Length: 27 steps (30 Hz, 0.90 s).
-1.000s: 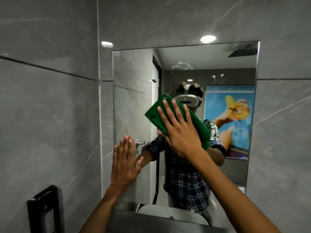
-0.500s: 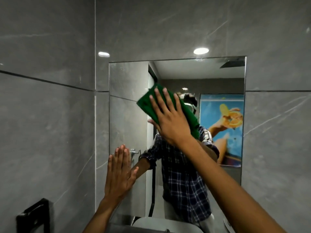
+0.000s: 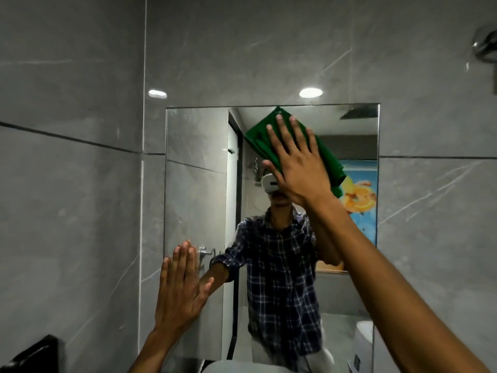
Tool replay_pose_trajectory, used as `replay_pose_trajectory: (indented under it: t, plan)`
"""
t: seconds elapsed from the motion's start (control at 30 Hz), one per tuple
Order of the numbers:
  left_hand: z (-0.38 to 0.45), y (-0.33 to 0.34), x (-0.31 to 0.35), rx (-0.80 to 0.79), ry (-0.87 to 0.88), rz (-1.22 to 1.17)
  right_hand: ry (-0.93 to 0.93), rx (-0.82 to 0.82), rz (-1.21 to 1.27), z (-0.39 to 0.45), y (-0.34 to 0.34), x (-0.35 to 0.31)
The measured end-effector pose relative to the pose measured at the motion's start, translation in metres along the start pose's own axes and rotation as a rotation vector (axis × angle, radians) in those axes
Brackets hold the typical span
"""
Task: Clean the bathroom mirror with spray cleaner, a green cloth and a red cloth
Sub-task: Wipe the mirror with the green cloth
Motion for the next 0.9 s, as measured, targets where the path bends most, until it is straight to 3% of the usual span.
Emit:
replay_pose_trajectory:
  t: [0.07,0.17,0.23,0.3,0.5,0.63,0.9]
  plan:
    - [0.0,-0.003,0.001,0.007,0.003,0.0,0.087,-0.003,0.002,-0.016,-0.005,0.035]
    - [0.001,-0.006,0.001,0.04,0.003,-0.025,0.512,0.161,0.027,-0.042,-0.028,0.093]
    - [0.002,-0.007,0.0,0.059,-0.001,-0.03,0.751,0.278,0.069,-0.039,-0.035,0.093]
    - [0.002,-0.008,-0.001,0.065,0.001,-0.034,0.844,0.31,0.117,-0.016,-0.031,0.064]
    - [0.002,-0.005,-0.004,0.037,-0.026,-0.05,0.522,0.227,0.219,0.065,0.018,-0.088]
    - [-0.001,-0.003,-0.005,0.026,-0.031,-0.044,0.198,0.11,0.289,0.095,0.046,-0.176]
    - [0.003,-0.002,-0.003,0.002,-0.029,-0.047,-0.396,-0.148,0.118,0.013,0.074,-0.197]
Point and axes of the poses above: each hand's wrist, its own z-axis towards the middle knuckle, its own y-axis out of the palm, x = y × z, the point moved 10 cm from there along z, towards the middle knuckle, and after that the axes turned 6 degrees about z, right-handed, at the moved point
